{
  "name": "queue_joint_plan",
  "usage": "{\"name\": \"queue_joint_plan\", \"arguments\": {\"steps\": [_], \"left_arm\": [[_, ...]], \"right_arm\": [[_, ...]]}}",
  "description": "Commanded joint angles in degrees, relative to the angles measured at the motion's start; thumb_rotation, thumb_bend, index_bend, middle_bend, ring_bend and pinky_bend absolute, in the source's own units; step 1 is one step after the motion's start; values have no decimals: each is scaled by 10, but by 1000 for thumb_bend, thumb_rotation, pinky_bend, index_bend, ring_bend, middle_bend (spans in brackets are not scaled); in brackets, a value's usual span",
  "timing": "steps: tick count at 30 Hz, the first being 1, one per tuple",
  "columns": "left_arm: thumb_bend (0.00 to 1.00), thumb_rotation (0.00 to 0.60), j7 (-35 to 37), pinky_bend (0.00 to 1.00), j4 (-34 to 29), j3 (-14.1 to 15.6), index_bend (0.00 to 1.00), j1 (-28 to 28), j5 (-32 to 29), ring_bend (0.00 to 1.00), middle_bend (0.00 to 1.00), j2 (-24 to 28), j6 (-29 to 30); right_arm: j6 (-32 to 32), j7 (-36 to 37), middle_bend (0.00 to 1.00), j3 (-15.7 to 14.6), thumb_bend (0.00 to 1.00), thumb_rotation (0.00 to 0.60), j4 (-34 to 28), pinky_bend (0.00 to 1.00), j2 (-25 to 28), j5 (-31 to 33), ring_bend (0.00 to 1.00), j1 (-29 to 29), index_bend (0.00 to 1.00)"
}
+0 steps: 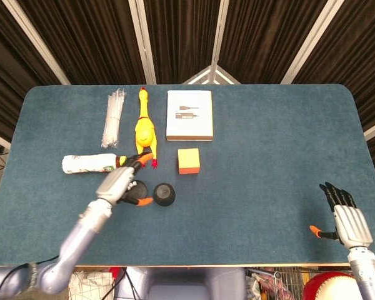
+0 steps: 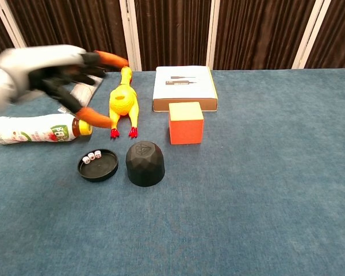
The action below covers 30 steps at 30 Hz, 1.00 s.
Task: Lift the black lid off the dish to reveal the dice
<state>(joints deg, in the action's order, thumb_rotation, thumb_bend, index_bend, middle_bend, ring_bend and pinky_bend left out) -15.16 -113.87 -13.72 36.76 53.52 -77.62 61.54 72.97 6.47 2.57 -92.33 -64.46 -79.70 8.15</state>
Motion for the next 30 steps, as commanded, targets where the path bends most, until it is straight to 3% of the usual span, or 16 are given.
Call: {"name": "queue_joint_plan", "arguments": {"steps": [1,5,10,17,30], "left_arm": [[261,600,-122,0,-94,85,101,-95,27,0,7,121,154],[263,600,-75,0,-60,138,111,-179,107,0,18,144,239],[268,600,0,0,-22,169,120,-251,140,0,39,182,291],[274,600,90,0,18,182,125,-293,170,0,42,199,288],[279,600,111,0,54,168,149,-315,229,0,50,186,290]], "right_arm": [[19,-5,31,4,189,600,7,0,-4,-9,77,-4,61],[45,-19,31,7,190,600,13,0,-10,-21,78,-9,64],[66,-25,30,9,190,600,28,0,-18,-44,77,-8,64],[114,-13,30,11,190,600,58,0,-38,-81,78,-15,64],[116,-16,30,10,190,600,46,0,-29,-74,78,-21,63]]}}
